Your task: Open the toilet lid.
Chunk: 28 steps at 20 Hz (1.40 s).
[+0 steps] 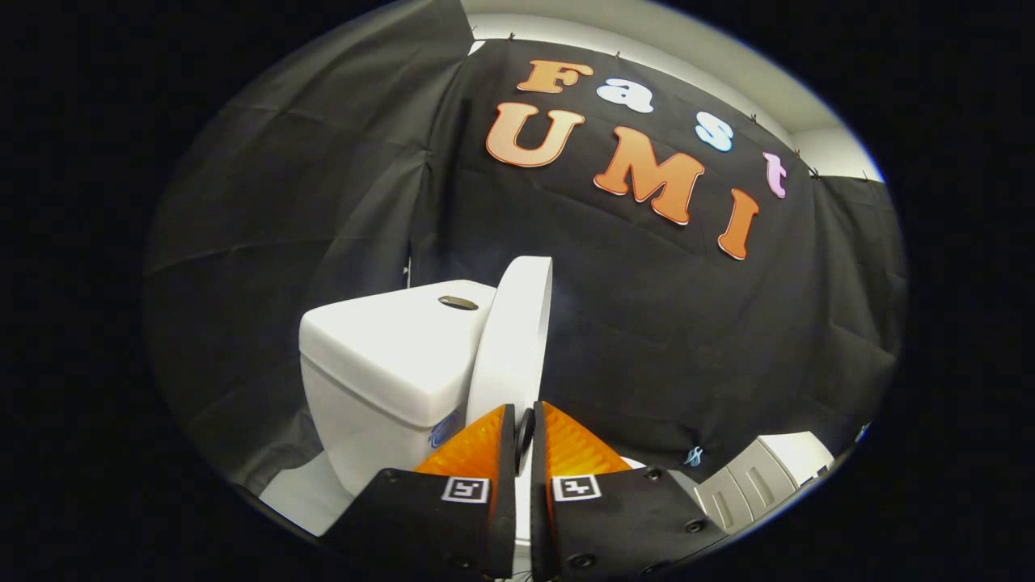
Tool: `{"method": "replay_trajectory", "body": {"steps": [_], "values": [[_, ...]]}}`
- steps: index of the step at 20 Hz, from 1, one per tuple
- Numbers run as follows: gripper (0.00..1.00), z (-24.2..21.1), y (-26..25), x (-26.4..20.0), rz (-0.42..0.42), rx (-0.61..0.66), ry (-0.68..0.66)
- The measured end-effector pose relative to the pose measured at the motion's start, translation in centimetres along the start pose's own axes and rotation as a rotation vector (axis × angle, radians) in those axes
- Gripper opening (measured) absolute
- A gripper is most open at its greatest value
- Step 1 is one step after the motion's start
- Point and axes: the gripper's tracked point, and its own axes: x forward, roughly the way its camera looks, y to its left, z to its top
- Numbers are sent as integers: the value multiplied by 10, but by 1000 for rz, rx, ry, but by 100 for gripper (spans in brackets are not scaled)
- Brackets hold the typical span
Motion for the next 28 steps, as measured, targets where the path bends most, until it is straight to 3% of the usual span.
{"method": "replay_trajectory", "body": {"steps": [2,10,19,28], "values": [[36,0,9,4,52,7,6],[92,20,-15,-1,53,70,-63],[94,46,-117,-5,41,215,-101],[94,56,-245,-20,-62,302,-144]]}}
